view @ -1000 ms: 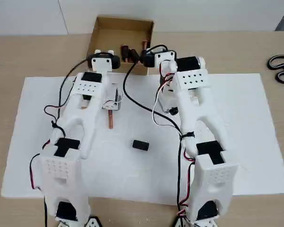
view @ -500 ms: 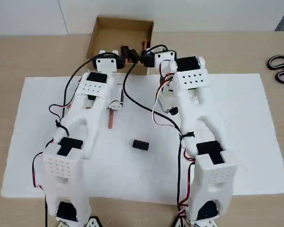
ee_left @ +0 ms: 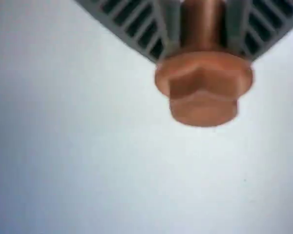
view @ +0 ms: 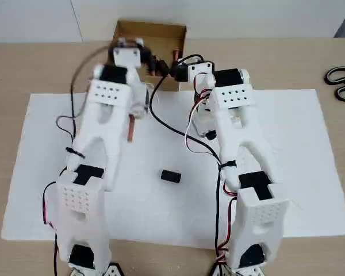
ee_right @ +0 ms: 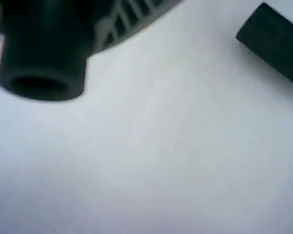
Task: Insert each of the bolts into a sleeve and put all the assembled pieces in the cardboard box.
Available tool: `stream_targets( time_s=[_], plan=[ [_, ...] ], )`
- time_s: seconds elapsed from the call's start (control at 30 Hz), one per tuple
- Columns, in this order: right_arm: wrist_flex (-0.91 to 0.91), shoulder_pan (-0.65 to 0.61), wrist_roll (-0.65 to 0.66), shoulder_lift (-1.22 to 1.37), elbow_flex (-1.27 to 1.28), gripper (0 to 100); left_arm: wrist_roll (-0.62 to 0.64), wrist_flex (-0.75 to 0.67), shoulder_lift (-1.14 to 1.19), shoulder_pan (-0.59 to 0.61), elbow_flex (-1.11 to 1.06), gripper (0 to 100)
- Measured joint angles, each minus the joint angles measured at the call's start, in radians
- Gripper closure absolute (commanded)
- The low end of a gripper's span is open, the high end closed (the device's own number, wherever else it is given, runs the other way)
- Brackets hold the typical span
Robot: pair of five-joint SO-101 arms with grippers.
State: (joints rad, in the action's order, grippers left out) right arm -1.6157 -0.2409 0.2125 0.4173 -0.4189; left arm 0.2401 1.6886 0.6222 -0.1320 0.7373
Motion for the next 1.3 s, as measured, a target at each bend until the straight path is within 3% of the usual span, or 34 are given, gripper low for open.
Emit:
stream_targets(
  time_s=[0.23, 0.53, 0.9, 1.3],
  plan=[
    [0.0, 0.0, 0.0, -0.184, 0.0, 99.5, 0.0, 0.046, -0.014, 0.003, 0.27, 99],
    [-0.089, 0.0, 0.0, -0.509, 0.0, 99.5, 0.046, 0.046, -0.328, -0.006, 0.315, 99],
    [-0.044, -0.055, 0.0, -0.937, 0.327, 99.5, 0.115, 0.046, -0.829, -0.209, -0.11, 99],
    [0.505, -0.075, 0.0, -1.211, 0.901, 99.5, 0.143, -0.075, -1.026, -0.212, -0.496, 99]
  ],
)
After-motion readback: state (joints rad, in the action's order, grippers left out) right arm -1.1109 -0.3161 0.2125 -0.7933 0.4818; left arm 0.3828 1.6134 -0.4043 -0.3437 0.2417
